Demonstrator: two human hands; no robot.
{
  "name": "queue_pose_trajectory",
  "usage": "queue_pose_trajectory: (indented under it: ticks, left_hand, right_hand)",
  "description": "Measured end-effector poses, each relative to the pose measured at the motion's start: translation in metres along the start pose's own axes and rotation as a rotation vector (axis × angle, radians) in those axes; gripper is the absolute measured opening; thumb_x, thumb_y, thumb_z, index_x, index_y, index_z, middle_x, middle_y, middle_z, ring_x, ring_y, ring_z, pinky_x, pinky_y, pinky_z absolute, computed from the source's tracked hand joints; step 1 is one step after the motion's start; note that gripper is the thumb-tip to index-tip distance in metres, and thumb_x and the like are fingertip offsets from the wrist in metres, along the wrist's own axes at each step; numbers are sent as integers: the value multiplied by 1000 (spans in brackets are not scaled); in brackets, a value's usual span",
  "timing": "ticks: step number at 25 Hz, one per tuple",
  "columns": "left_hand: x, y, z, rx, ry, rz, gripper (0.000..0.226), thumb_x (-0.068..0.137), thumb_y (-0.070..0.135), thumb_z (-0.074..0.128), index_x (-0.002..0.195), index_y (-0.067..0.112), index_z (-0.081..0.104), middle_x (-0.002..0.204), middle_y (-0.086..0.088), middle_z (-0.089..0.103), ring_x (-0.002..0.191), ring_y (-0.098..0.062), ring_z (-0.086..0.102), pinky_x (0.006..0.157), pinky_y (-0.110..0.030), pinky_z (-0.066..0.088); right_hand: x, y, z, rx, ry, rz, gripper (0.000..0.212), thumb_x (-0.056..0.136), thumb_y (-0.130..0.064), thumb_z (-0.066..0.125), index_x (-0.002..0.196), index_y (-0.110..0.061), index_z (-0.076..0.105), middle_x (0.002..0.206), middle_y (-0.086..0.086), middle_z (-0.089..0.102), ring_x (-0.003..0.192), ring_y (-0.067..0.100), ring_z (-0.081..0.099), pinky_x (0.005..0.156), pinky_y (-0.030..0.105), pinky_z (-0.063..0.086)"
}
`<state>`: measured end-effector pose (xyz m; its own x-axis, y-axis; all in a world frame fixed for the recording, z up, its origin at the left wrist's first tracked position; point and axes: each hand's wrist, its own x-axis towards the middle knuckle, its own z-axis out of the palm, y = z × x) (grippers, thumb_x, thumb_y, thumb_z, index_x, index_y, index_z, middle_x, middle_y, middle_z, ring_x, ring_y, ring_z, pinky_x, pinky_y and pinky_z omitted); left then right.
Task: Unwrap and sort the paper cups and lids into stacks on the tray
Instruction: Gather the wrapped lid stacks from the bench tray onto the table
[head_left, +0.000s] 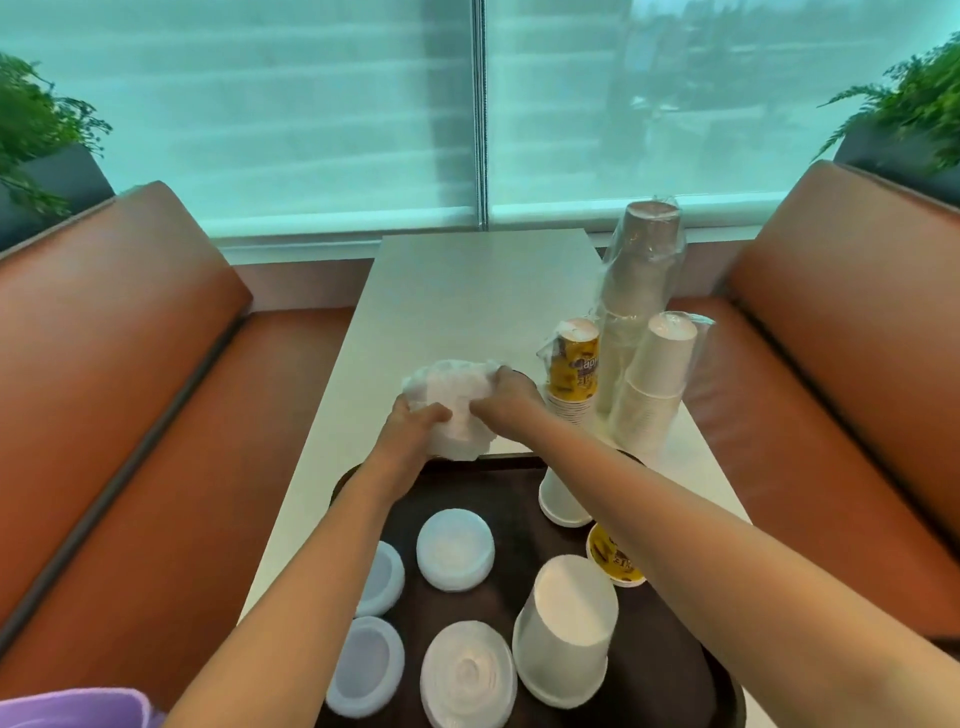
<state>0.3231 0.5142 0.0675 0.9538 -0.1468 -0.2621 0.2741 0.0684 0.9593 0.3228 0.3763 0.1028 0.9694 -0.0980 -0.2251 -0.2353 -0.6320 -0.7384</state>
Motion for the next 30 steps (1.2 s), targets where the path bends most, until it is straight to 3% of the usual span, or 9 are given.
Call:
queue_pose_trajectory:
  ticks: [5, 10, 14, 17, 20, 22, 26, 30]
  left_hand:
    - [57, -25, -3, 66, -38, -35, 50, 77, 10, 53, 127, 10, 50, 116, -17, 63, 104, -33, 63, 86, -46, 55]
    - [99, -45, -5, 216, 6, -165, 48, 88, 15, 54, 134, 8, 38, 125, -13, 55, 110, -31, 57, 92, -47, 51]
    - [106, -51, 3, 712, 80, -153, 42, 90, 25, 52, 127, 7, 53, 124, -14, 58, 110, -31, 54, 89, -33, 45]
    - [100, -52, 4, 813, 131, -144, 47, 91, 33, 52, 129, 5, 52, 128, -18, 55, 115, -33, 52, 92, -34, 41]
    - [77, -35, 5, 717, 254, -69, 54, 90, 35, 57, 137, 13, 43, 139, -15, 43, 125, -30, 44, 99, -35, 38]
    - [53, -11, 10, 647, 326, 58, 46, 90, 27, 58, 133, 15, 48, 138, -12, 43, 125, -26, 44, 95, -28, 36]
    - [-15, 40, 36, 488, 268, 211, 27, 91, 20, 57, 118, 20, 60, 123, -1, 56, 114, -16, 50, 92, -23, 36]
    - [-98, 69, 93, 396, 145, 294, 16, 90, 18, 58, 104, 26, 60, 109, 1, 61, 107, -17, 56, 94, -32, 47]
  right_hand:
    - [45, 8, 17, -275, 26, 75, 55, 87, -7, 56, 137, -6, 32, 132, 14, 47, 117, 30, 51, 82, 30, 47]
    - [71, 24, 31, -400, -47, -11, 67, 82, 7, 56, 141, -13, 34, 143, 11, 34, 126, 34, 43, 97, 44, 49]
    - [81, 29, 36, -742, -215, -66, 52, 91, -2, 48, 141, -10, 40, 144, 14, 37, 130, 31, 38, 104, 41, 41]
    - [78, 34, 39, -853, -229, -121, 49, 95, -9, 45, 143, -10, 38, 147, 12, 35, 136, 30, 32, 112, 45, 30]
    - [65, 34, 32, -571, -187, -124, 49, 93, -12, 51, 142, -15, 41, 151, 8, 30, 135, 30, 35, 109, 40, 34]
    - [48, 26, 18, -399, -148, -152, 48, 92, -15, 55, 139, -19, 45, 149, 5, 34, 133, 26, 39, 105, 35, 37]
    - [-5, 16, -23, -170, -115, -265, 38, 90, -22, 60, 127, -19, 55, 128, 3, 56, 108, 18, 56, 90, 26, 44]
    - [-73, 40, -84, -49, -9, -312, 31, 89, -18, 62, 121, -15, 60, 108, 0, 60, 91, 12, 54, 74, 18, 41]
